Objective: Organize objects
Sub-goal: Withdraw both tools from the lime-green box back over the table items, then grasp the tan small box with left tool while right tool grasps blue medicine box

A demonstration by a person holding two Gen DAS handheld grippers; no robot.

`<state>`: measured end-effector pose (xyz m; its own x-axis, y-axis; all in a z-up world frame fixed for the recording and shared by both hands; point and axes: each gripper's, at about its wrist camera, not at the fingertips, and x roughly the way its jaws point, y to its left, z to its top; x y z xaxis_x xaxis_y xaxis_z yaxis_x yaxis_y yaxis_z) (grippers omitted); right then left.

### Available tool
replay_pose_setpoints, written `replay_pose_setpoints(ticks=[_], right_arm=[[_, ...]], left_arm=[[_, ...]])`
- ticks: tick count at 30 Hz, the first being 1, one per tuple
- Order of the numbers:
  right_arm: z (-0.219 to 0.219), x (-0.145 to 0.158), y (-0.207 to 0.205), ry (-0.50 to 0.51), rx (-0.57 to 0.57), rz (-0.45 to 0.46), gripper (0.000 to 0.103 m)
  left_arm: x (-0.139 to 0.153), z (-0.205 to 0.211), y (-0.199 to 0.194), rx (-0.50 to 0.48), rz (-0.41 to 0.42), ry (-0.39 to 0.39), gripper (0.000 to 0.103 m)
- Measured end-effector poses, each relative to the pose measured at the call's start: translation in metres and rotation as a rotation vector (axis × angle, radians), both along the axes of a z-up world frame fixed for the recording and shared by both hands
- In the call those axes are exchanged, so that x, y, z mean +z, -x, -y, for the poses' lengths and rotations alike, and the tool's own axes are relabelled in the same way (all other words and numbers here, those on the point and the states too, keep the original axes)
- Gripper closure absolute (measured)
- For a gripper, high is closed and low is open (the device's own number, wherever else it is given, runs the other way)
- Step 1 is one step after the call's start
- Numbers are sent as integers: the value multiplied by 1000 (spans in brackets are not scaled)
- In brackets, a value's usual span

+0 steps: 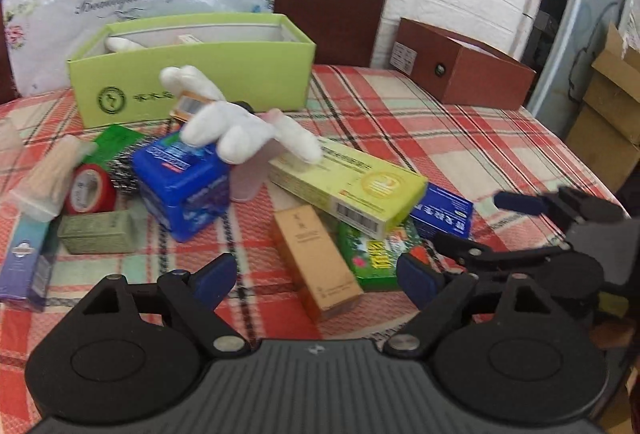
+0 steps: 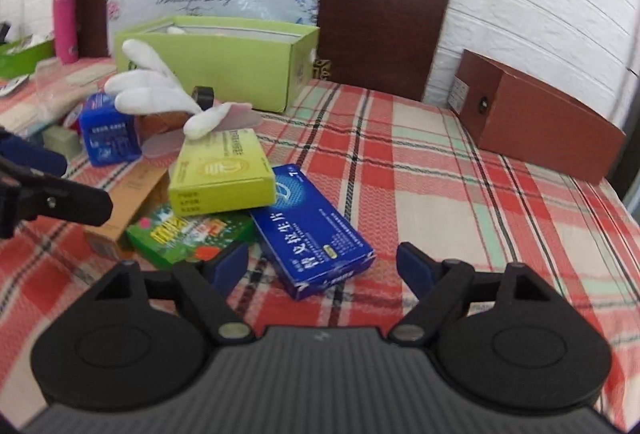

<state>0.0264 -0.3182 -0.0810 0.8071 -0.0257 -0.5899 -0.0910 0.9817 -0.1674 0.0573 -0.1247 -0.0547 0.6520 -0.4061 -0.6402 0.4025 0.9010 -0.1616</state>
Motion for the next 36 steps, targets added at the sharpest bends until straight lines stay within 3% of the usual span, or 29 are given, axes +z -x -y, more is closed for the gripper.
replay_pose_setpoints(ticks=[4, 7, 12, 15, 16, 17, 21, 25, 26, 28, 29, 36], right_arm=[[9, -5, -22, -4, 77, -18, 14], [11, -9, -33, -42, 76, -88, 35], [0, -5, -1, -86, -43, -99, 43], [-9, -2, 19, -135, -82, -101, 48], [-12, -1, 24, -156, -93, -103, 47], [-15, 0, 30, -168, -119, -103, 47], [-25, 6, 48, -235, -135, -137, 48], [-44, 13, 60, -208, -90, -163, 47], [-48, 15, 60, -194, -85, -150, 41], [-52, 18, 54, -160, -97, -120, 34], [-52, 18, 49, -144, -105, -118, 34], [-42, 10, 20, -150, -106, -141, 36]], left_arm=[[-3, 8, -2, -24, -6, -8, 18], [-6, 10, -12, -7, -26, -10, 26], [-13, 6, -39, 96, -99, 33, 35], [-19, 11, -50, 97, -92, 19, 38], [-19, 12, -52, 84, -92, 17, 42], [-17, 10, -53, 62, -96, 27, 62], [-11, -7, -40, 4, -82, -50, 66], [-4, -34, -8, -1, -73, -122, 68], [-2, -40, 0, 2, -73, -141, 68], [-2, -45, 10, 34, -62, -177, 59], [-2, -45, 11, 46, -52, -186, 46], [-8, -52, 4, 56, -60, -177, 44]])
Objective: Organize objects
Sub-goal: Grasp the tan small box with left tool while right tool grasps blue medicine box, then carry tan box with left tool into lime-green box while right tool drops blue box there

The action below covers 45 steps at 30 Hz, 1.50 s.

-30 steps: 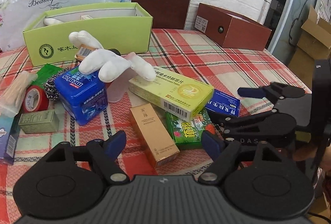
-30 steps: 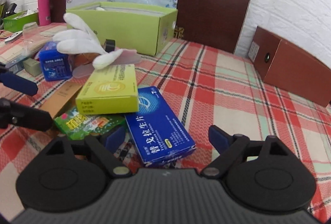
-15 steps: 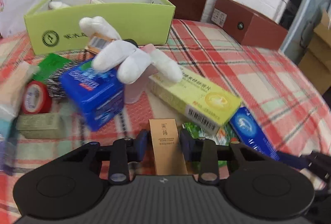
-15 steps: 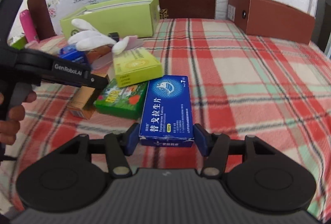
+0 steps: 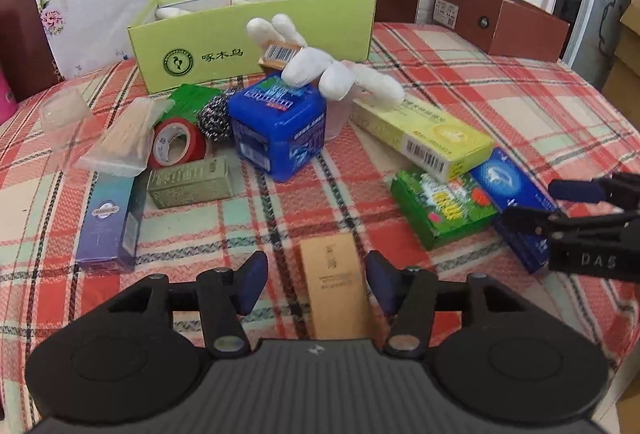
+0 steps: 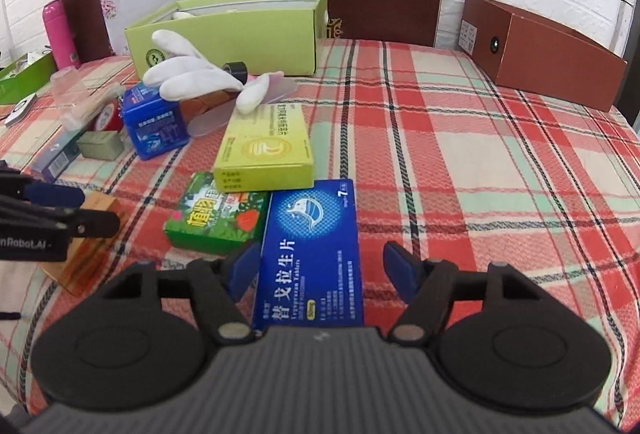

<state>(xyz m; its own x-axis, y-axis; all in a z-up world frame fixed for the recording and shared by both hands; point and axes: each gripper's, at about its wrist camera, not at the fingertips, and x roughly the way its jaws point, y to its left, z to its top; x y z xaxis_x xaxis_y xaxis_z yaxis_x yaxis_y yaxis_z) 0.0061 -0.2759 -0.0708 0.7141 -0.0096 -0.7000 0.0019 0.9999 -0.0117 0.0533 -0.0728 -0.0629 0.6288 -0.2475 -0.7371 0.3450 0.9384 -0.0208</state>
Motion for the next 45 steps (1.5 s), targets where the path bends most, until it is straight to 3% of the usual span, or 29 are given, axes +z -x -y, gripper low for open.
replay_pose_setpoints(ticks=[6, 9, 18, 19, 20, 21, 22, 25, 30, 35, 39, 45], right_arm=[[-7, -2, -5, 17, 14, -7, 35], [-5, -2, -4, 14, 4, -5, 34], [-6, -7, -1, 10, 2, -34, 21], [-7, -10, -2, 14, 0, -45, 23], [-7, -14, -3, 19, -7, -50, 30], [-7, -16, -3, 14, -13, -48, 35], [-6, -16, -3, -3, -15, -40, 48], [-6, -2, 4, -6, -11, -25, 48], [-11, 43, 24, 29, 21, 71, 48], [-13, 90, 12, -48, 79, 200, 48], [-17, 120, -24, -118, 122, 262, 48], [-25, 148, -115, -146, 129, 302, 48]], left_arm=[[-7, -5, 5, 17, -17, 21, 44], [-5, -5, 9, -23, -19, 21, 44], [-7, -12, 8, -7, -27, 48, 44], [-7, -11, 7, -7, -27, 47, 44], [-8, -9, 7, -10, -21, 40, 46], [-8, -8, 7, -23, -14, 37, 61], [-7, -7, 7, -42, -17, 44, 69], [0, -12, 7, -56, -40, 67, 71], [36, -25, 10, -69, 32, 90, 71], [89, -32, -5, -68, 152, 155, 71], [131, -33, -35, -52, 216, 209, 71], [169, -24, -109, 17, 254, 209, 71]])
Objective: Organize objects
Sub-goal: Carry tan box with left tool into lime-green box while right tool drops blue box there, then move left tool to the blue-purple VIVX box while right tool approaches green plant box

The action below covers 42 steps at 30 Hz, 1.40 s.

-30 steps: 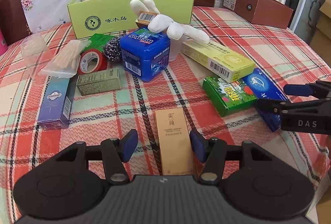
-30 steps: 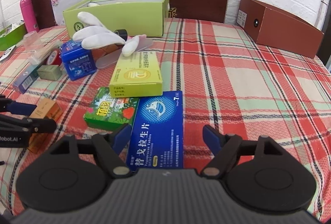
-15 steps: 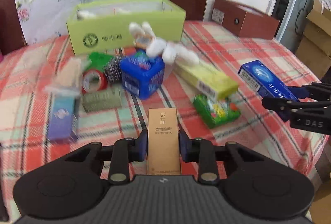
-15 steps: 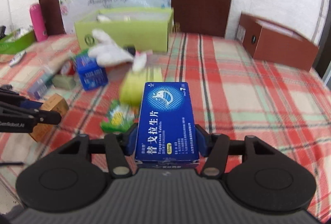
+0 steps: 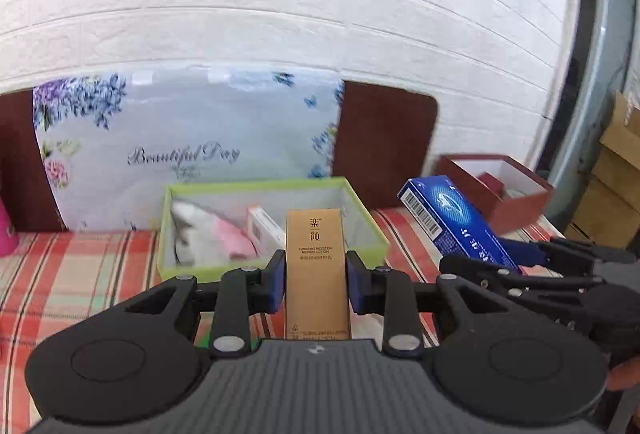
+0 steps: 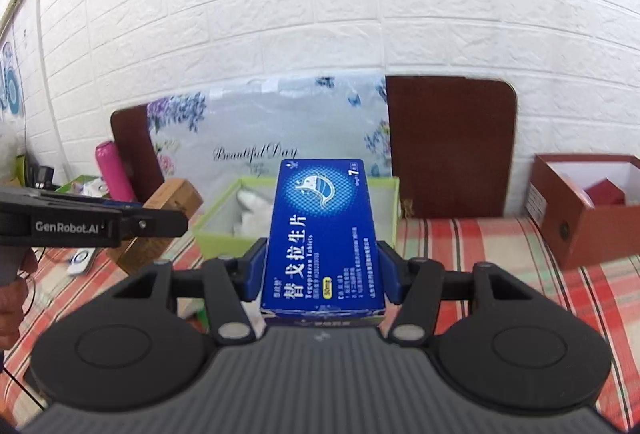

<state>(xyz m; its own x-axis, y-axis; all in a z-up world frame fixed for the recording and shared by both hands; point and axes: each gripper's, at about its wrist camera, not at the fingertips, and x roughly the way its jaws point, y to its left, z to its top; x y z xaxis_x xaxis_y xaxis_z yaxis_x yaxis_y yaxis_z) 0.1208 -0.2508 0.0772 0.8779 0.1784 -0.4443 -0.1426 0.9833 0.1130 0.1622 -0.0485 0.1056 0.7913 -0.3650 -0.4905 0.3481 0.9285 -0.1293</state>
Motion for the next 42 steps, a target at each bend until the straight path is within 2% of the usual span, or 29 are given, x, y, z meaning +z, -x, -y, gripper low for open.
replay_pose_setpoints(ticks=[3, 8, 12, 17, 19, 20, 21, 22, 26, 34, 39, 42], right_arm=[[-5, 0, -52, 18, -9, 2, 48], [-13, -27, -127, 73, -19, -31, 48], [-15, -60, -175, 72, -20, -98, 48], [-19, -96, -207, 96, -13, -166, 48], [-21, -105, -214, 112, -12, -176, 44], [-22, -108, -216, 126, -19, -179, 28], [-23, -110, -216, 140, -22, -178, 21], [-25, -110, -212, 154, -15, -155, 9], [-27, -96, -195, 159, 6, -97, 2], [-17, -36, -125, 64, -41, 5, 0], [-13, -5, -57, 14, -64, 77, 0], [-12, 5, -17, -9, -78, 107, 0]], left_arm=[[-4, -2, -49, 77, -29, -6, 71], [-37, -6, -132, 177, -117, -25, 71], [-69, -4, -170, 196, -176, -50, 71], [-95, -8, -198, 204, -194, -73, 71], [-100, -11, -200, 213, -180, -70, 58], [-100, -12, -201, 220, -179, -71, 31], [-100, -12, -201, 237, -175, -81, 15], [-98, -14, -199, 256, -157, -84, 15], [-85, -21, -186, 285, -107, -85, 15], [-35, -19, -104, 277, 64, -114, 11], [-15, -21, -36, 294, 99, -134, 11], [-14, -31, 6, 284, 115, -86, 11]])
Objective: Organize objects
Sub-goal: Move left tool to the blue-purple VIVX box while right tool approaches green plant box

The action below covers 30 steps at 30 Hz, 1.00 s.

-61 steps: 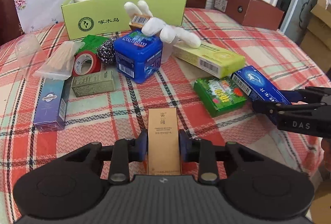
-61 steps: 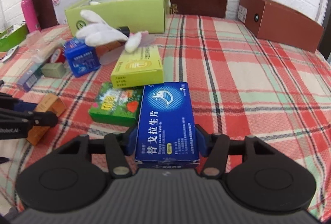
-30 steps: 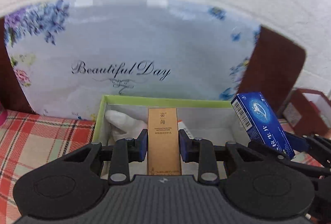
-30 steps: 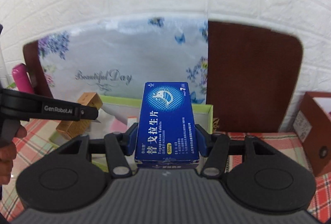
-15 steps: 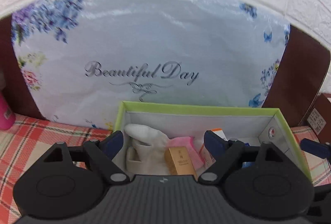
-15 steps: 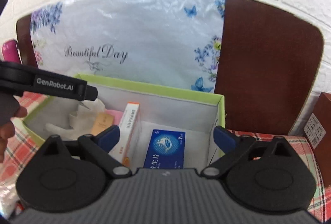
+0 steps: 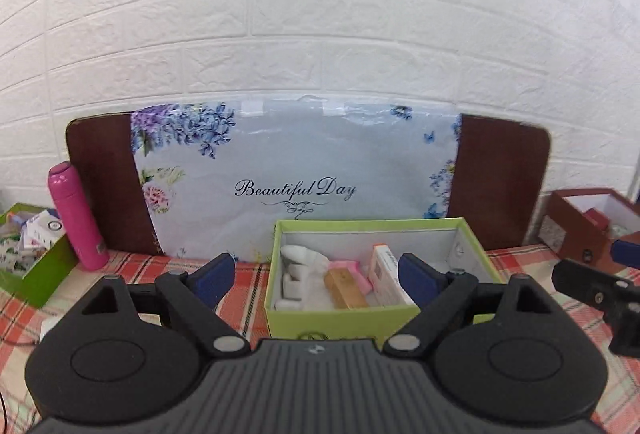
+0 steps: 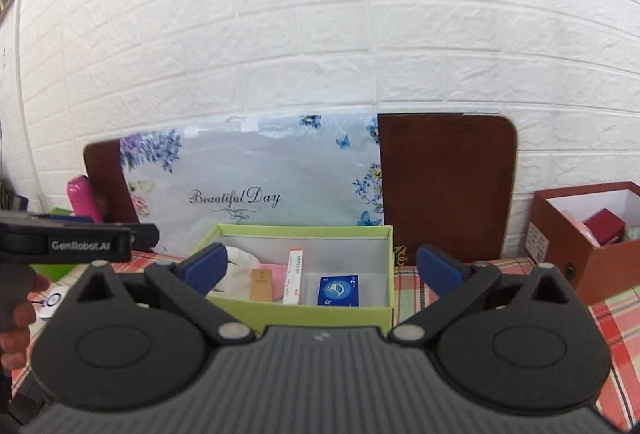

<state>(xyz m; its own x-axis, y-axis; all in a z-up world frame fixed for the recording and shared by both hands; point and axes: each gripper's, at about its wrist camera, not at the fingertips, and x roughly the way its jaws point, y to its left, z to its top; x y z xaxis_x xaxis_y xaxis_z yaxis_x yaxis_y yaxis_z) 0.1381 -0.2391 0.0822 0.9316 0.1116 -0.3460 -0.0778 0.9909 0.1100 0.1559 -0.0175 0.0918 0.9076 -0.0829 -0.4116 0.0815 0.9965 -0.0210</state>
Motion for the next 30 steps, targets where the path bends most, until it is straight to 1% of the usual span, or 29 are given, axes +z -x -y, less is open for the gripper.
replay_pose_setpoints(ticks=[2, 6, 10, 12, 14, 17, 21, 24, 28, 29, 30], right_arm=[[1, 3, 29, -12, -8, 22, 0], [0, -6, 74, 20, -43, 31, 0], [-5, -31, 105, 16, -43, -15, 0], [-9, -46, 115, 25, -43, -43, 0], [-14, -62, 122, 35, -48, -80, 0], [-22, -86, 130, 47, -54, -138, 0], [-31, -116, 139, 60, -68, -194, 0], [-30, -134, 143, 47, -88, -241, 0], [-26, -147, 141, 37, -120, -290, 0], [-25, -150, 139, 44, -125, -302, 0], [-25, -151, 137, 49, -130, -311, 0]], left_arm=[[-5, -7, 28, -8, 10, 21, 11], [-27, -18, 74, -8, 5, 42, 11], [-58, -29, 99, -21, -82, 87, 11], [-73, -33, 106, -11, -120, 85, 11], [-88, -38, 111, 5, -150, 66, 11], [-108, -48, 115, 37, -201, 64, 11], [-129, -60, 114, 59, -244, 72, 11], [-144, -62, 103, 59, -287, 55, 11], [-156, -65, 81, 50, -297, 60, 12], [-159, -66, 75, 51, -306, 66, 15], [-162, -67, 67, 55, -321, 75, 24]])
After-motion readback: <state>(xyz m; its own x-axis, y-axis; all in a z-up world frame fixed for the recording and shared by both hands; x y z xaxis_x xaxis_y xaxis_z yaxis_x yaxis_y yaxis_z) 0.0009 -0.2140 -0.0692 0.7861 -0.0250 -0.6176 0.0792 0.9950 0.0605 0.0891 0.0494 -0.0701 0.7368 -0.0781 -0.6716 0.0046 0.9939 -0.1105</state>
